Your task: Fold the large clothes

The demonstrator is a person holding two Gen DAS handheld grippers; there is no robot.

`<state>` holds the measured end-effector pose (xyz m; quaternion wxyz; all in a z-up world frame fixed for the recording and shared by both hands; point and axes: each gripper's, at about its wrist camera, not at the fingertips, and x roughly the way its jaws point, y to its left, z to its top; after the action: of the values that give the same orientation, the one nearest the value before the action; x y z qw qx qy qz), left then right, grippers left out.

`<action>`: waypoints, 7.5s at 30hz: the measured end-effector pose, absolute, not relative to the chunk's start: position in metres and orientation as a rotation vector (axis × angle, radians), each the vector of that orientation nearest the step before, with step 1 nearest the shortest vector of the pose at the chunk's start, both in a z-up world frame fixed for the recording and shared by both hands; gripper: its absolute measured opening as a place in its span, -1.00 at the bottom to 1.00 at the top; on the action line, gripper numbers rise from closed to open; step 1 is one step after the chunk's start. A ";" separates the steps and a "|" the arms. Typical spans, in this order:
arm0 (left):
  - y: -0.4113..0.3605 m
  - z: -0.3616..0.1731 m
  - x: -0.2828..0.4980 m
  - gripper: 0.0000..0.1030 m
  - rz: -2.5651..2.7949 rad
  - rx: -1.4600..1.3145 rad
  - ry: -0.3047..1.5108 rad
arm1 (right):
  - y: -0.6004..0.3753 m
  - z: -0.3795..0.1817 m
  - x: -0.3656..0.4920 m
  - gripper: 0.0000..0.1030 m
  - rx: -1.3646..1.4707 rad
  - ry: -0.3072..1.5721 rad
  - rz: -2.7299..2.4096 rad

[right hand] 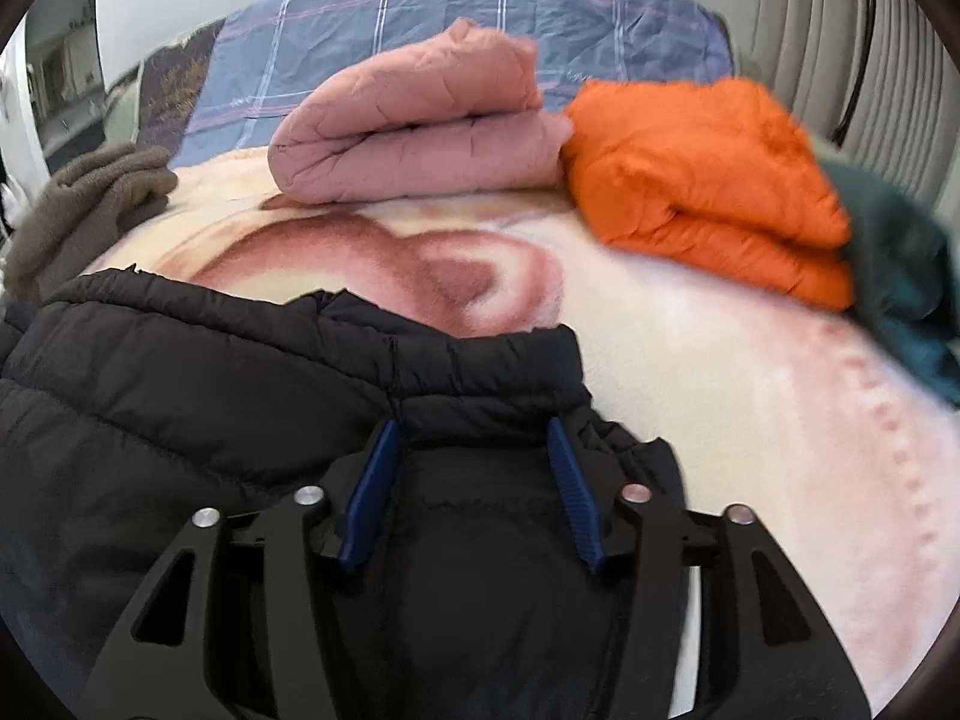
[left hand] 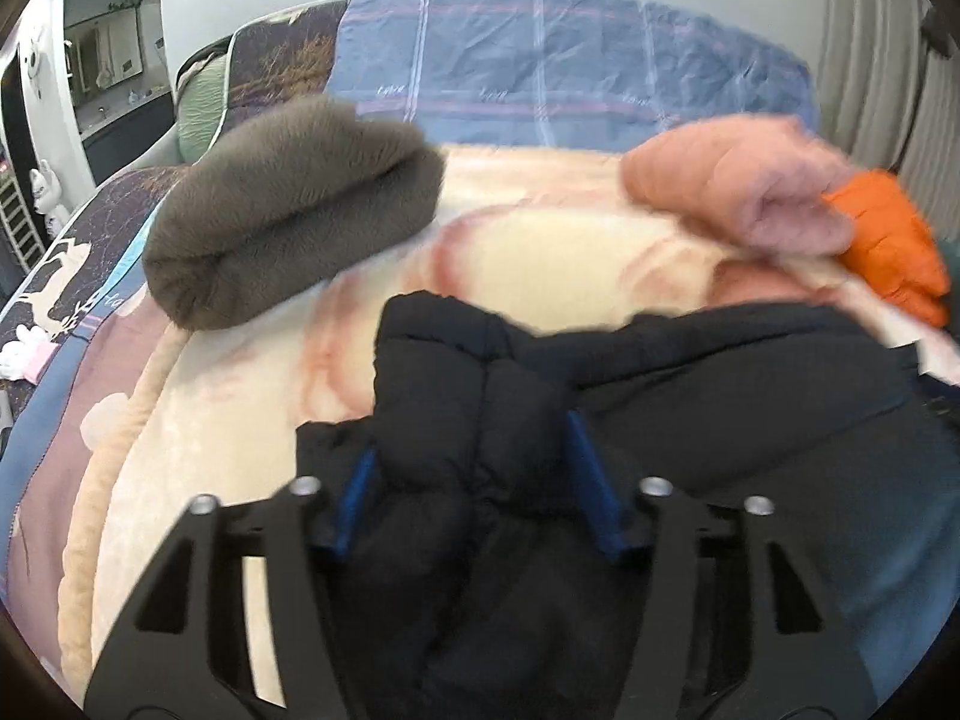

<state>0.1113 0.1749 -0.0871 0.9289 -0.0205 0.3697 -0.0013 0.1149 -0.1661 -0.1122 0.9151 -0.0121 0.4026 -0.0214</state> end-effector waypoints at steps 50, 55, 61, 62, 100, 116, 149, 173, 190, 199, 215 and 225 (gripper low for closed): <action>0.094 -0.133 0.143 0.78 0.039 0.061 0.796 | -0.098 -0.145 0.142 0.61 0.062 0.852 0.005; 0.095 -0.139 0.147 0.79 0.023 0.040 0.812 | -0.100 -0.149 0.146 0.62 0.074 0.862 0.011; 0.094 -0.142 0.150 0.79 0.016 0.032 0.827 | -0.099 -0.149 0.148 0.63 0.069 0.863 0.007; 0.093 -0.142 0.150 0.79 0.017 0.032 0.827 | -0.099 -0.149 0.148 0.63 0.069 0.863 0.009; 0.095 -0.135 0.036 0.89 -0.083 0.112 0.791 | -0.081 -0.144 0.002 0.78 -0.026 0.824 0.066; 0.098 -0.123 -0.013 0.89 -0.122 0.194 0.798 | -0.085 -0.136 -0.044 0.80 -0.089 0.863 0.139; 0.249 -0.113 0.086 0.89 -0.106 -0.334 0.843 | -0.059 -0.078 0.004 0.69 0.003 0.768 0.261; 0.267 -0.155 0.100 0.51 -0.353 -0.402 0.886 | -0.010 -0.125 0.131 0.52 -0.006 0.864 0.249; 0.264 -0.152 0.104 0.13 -0.433 -0.433 0.875 | -0.008 -0.134 0.130 0.53 -0.031 0.848 0.235; 0.258 -0.148 0.116 0.29 -0.449 -0.341 0.900 | -0.010 -0.141 0.132 0.55 -0.022 0.830 0.237; 0.237 -0.083 0.096 -0.60 -0.524 -0.276 0.778 | -0.011 -0.141 0.131 0.55 -0.014 0.824 0.244; 0.131 0.013 0.101 -0.63 -0.666 0.002 0.819 | -0.035 -0.136 0.129 0.55 0.140 0.807 0.340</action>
<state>0.1013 0.1305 0.0131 0.8640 0.0009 0.3908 -0.3175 0.1293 -0.0346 -0.1362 0.9034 0.0678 0.3903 0.1643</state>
